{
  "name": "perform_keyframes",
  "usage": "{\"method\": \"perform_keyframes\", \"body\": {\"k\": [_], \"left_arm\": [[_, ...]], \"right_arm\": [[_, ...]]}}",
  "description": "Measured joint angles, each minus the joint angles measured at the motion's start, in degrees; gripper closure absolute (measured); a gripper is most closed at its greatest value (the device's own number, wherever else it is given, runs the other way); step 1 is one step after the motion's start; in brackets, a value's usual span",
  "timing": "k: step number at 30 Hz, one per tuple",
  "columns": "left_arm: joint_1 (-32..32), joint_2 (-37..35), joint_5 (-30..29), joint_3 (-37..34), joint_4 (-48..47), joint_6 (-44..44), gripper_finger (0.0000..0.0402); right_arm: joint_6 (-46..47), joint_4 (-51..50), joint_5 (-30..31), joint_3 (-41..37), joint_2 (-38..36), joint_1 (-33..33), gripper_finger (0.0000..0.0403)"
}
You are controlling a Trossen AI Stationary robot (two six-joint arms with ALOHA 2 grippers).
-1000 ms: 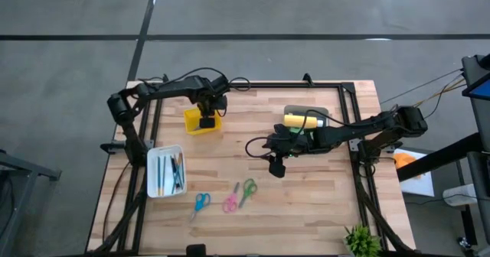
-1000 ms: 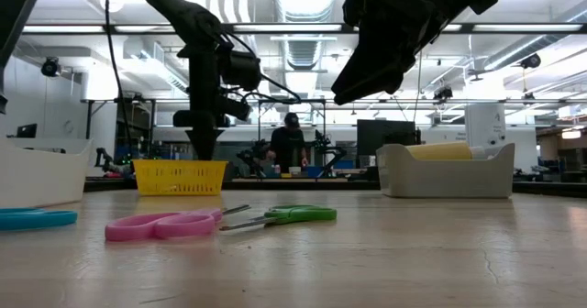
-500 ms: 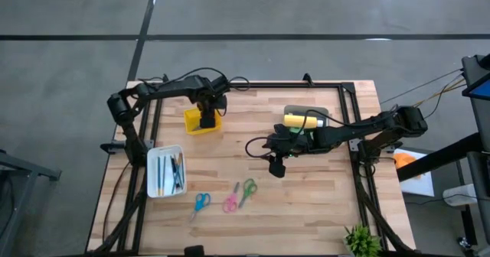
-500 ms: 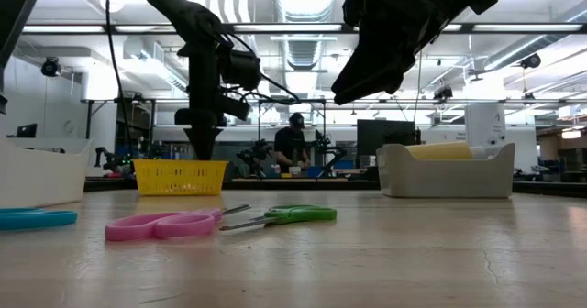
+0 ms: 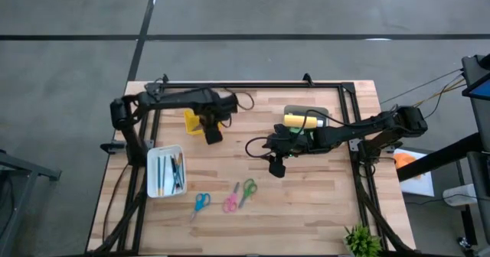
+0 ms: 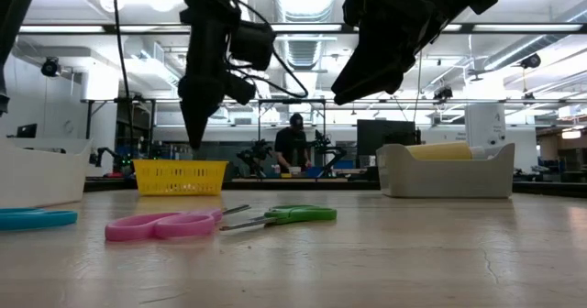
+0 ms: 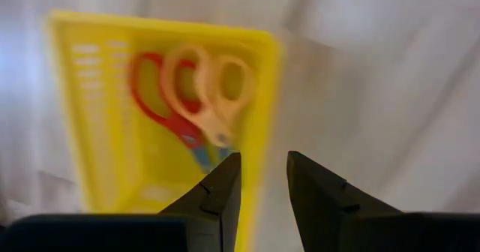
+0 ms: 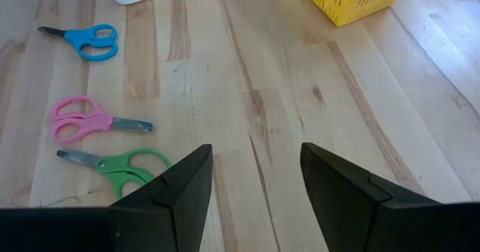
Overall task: Pick & Place Paint Supplies
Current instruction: Put the blue scissors into the yellow bin
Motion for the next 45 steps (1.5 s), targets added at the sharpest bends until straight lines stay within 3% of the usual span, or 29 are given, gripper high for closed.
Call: {"method": "perform_keyframes", "body": {"k": [23,27,40,45], "left_arm": [[-29.8,-0.1,3.1,-1.0,-2.2,-41.5,0.029],[-34.1,-0.1,4.0,-2.0,-0.1,-52.2,0.029],[-44.5,0.1,4.2,-3.1,11.8,-70.0,0.029],[-47.2,0.2,7.7,-6.2,17.6,-76.3,0.029]], "right_arm": [[0.0,0.0,0.0,0.0,0.0,0.0,0.0202],[0.0,0.0,0.0,0.0,0.0,0.0,0.0202],[0.0,0.0,0.0,0.0,0.0,0.0,0.0202],[0.0,0.0,0.0,0.0,0.0,0.0,0.0202]]}}
